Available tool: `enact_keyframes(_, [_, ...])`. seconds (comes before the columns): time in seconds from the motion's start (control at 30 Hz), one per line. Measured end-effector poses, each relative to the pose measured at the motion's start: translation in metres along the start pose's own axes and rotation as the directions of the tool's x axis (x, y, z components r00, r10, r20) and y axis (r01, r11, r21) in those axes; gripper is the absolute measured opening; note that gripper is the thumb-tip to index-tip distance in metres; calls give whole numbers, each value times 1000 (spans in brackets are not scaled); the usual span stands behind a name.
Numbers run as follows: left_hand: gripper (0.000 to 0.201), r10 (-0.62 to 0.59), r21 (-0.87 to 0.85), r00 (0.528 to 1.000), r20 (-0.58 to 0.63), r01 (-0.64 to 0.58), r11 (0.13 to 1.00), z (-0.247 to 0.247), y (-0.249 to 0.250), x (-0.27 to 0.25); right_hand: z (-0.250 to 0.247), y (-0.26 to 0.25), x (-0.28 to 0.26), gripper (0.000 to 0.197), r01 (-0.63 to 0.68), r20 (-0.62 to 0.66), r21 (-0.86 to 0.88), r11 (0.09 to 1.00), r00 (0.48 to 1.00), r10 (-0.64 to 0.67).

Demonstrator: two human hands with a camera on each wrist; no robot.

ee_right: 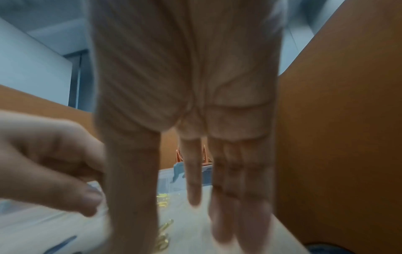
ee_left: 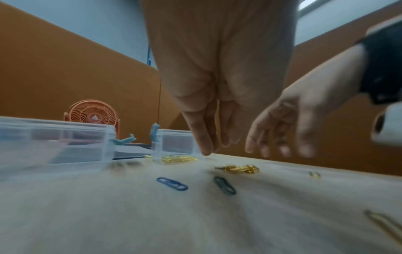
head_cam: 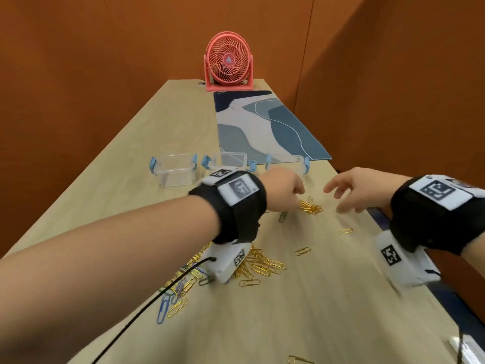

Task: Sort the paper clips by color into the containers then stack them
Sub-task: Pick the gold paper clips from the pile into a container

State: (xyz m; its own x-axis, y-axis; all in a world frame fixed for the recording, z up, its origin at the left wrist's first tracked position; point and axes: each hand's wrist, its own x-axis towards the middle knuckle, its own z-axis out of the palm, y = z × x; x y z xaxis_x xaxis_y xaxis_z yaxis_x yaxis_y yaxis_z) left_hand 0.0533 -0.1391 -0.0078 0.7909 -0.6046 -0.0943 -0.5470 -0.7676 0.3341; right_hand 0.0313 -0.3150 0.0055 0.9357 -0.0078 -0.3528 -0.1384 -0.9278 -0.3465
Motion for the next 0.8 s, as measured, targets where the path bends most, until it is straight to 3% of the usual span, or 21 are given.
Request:
enact_keyframes(0.1, [39, -41, 141, 997, 60, 32, 989, 10, 9, 28, -4, 5, -14, 62, -125, 186, -125, 984, 971, 147])
enact_keyframes(0.2, [38, -26, 226, 994, 107, 2, 974, 15, 13, 43, 7, 4, -16, 56, -90, 146, -215, 972, 982, 123])
enact_keyframes(0.4, [26, 159, 76, 973, 165, -174, 982, 17, 8, 14, 29, -6, -18, 27, 38, 185, 117, 992, 981, -60])
enact_keyframes(0.57, [25, 220, -30, 957, 191, -218, 975, 18, -10, -30, 41, -15, -28, 24, 115, 205, 181, 977, 967, -152])
enact_keyframes(0.67, [23, 215, -57, 946, 245, -207, 977, 13, -18, -49, 40, -16, -32, 31, 103, 157, 117, 988, 980, -120])
enact_keyframes(0.8, [32, 130, -49, 974, 184, -123, 991, -9, -27, -68, 34, -13, -38, 65, 47, 132, -49, 998, 990, -40])
